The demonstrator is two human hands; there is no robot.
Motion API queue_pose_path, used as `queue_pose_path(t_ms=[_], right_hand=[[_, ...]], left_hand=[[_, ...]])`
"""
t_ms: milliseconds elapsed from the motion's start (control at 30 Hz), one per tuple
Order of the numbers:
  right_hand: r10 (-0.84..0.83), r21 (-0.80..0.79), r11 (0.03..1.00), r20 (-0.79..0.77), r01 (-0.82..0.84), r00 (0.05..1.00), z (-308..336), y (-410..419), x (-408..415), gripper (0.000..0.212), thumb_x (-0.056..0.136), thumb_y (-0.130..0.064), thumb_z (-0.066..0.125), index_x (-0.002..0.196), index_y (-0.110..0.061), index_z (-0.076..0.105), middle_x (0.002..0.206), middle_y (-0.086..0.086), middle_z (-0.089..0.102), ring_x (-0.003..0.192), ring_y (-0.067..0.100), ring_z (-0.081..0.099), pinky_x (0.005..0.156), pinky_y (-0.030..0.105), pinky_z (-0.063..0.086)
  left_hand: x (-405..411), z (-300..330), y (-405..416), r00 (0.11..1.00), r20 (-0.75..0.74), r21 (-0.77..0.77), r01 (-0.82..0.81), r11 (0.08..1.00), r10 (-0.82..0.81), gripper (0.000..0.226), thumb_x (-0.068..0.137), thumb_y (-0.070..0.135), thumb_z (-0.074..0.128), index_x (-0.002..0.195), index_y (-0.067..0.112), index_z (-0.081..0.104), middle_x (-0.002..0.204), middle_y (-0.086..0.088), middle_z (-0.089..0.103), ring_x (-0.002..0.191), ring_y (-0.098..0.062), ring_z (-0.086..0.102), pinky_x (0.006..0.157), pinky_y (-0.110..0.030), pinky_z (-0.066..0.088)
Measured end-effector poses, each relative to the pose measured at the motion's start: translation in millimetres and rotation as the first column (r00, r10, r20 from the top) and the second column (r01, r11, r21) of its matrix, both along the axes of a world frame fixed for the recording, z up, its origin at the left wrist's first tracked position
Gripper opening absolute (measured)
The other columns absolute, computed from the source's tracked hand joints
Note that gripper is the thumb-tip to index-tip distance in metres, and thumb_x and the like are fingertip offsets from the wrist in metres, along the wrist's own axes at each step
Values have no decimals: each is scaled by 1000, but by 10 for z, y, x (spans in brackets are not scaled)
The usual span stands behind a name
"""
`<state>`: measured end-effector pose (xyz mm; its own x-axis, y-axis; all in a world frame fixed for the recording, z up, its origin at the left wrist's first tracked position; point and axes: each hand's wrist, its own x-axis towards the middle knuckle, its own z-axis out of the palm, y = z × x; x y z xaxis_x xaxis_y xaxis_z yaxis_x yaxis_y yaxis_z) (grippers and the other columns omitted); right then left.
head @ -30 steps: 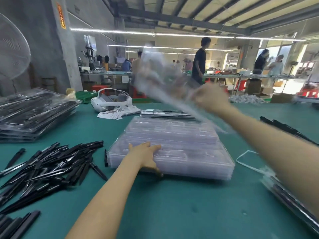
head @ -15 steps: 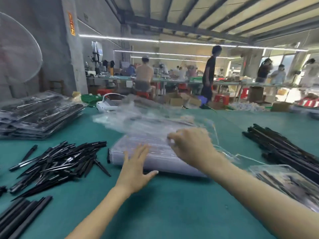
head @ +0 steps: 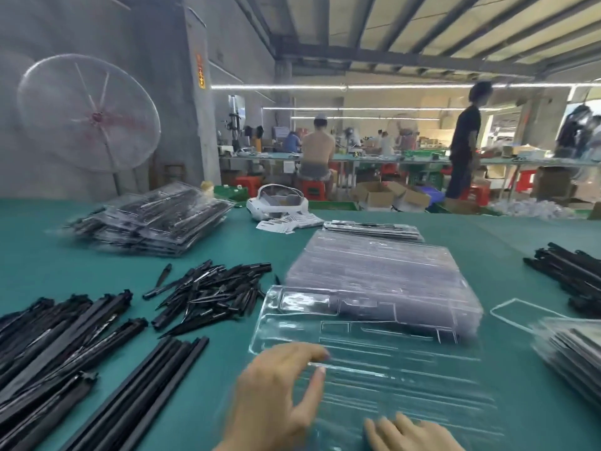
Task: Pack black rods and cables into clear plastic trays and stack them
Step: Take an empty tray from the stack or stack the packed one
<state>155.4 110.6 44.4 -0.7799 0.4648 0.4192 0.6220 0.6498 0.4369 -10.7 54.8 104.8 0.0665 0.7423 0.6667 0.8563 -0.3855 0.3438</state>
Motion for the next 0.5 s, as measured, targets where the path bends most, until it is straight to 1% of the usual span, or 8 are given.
queue_pose_path(t_ms=[67, 100, 133, 200, 267, 333, 400, 500], right_hand=[[-102, -205, 975, -54, 89, 993, -83, -99, -76, 23, 95, -23, 47, 88, -25, 68, 101, 20, 67, 52, 10, 60, 52, 18, 53], [-61, -199, 978, -29, 54, 998, -52, -106, -5, 12, 91, -35, 56, 85, -33, 66, 106, 23, 64, 51, 8, 58, 48, 17, 51], [-7, -234, 972, -26, 1, 1000, 21, -106, 101, 15, 89, -44, 56, 77, -40, 64, 91, 8, 67, 47, 4, 54, 42, 14, 46], [39, -278, 957, -151, -80, 988, 276, -90, 380, 37, 93, -59, 36, 75, -45, 65, 70, -22, 57, 57, -5, 54, 44, 9, 44], [-70, -423, 904, -281, -58, 957, 548, -15, 406, 47, 93, -65, 24, 109, -45, 64, 105, -23, 60, 98, -4, 56, 81, 9, 46], [-221, -504, 862, -269, 58, 938, 470, 178, 316, 59, 92, -66, 25, 146, -45, 20, 154, -12, 23, 142, 8, 17, 117, 29, 15], [-376, -613, 751, -91, 245, 922, 241, 298, 248, 64, 91, -69, 23, 136, -56, -20, 155, -12, -20, 144, 18, -20, 114, 54, -7], [-445, -671, 638, 79, 378, 892, -80, 369, 216, 54, 85, -74, 4, 124, -61, -31, 156, -7, -25, 143, 25, -25, 105, 69, -13]], left_hand=[[-6, -171, 133, 996, -85, -269, -33, 963, 11, 43, 96, 49, 36, 139, 50, 28, 143, 39, 17, 131, 23, -8, 114, -14, -8], [-34, -245, 192, 995, -102, -382, -60, 922, 22, 52, 97, 53, 31, 144, 50, 11, 150, 34, -1, 131, 17, -25, 114, -24, -18], [-52, -322, 253, 988, -147, -433, -102, 896, 41, 57, 96, 56, 28, 145, 52, -1, 152, 29, -14, 132, 10, -34, 114, -34, -23], [-52, -470, 348, 960, -277, -500, -172, 849, 31, 59, 95, 62, 21, 141, 53, -15, 153, 21, -24, 136, -6, -36, 110, -47, -27], [-45, -614, 393, 940, -341, -544, -212, 812, 17, 59, 93, 66, 18, 142, 54, -13, 156, 18, -19, 142, -10, -27, 108, -52, -27], [-70, -729, 416, 938, -345, -572, -198, 796, -15, 56, 92, 68, 19, 142, 58, -3, 157, 20, -11, 144, -6, -17, 109, -51, -25], [-74, -759, 398, 946, -319, -604, -154, 782, -60, 55, 89, 71, 21, 139, 63, 2, 156, 25, -6, 144, -1, -13, 109, -46, -27], [-75, -733, 357, 951, -296, -637, -129, 760, -87, 54, 89, 70, 22, 140, 63, 6, 156, 26, -3, 144, 1, -10, 111, -45, -25]])
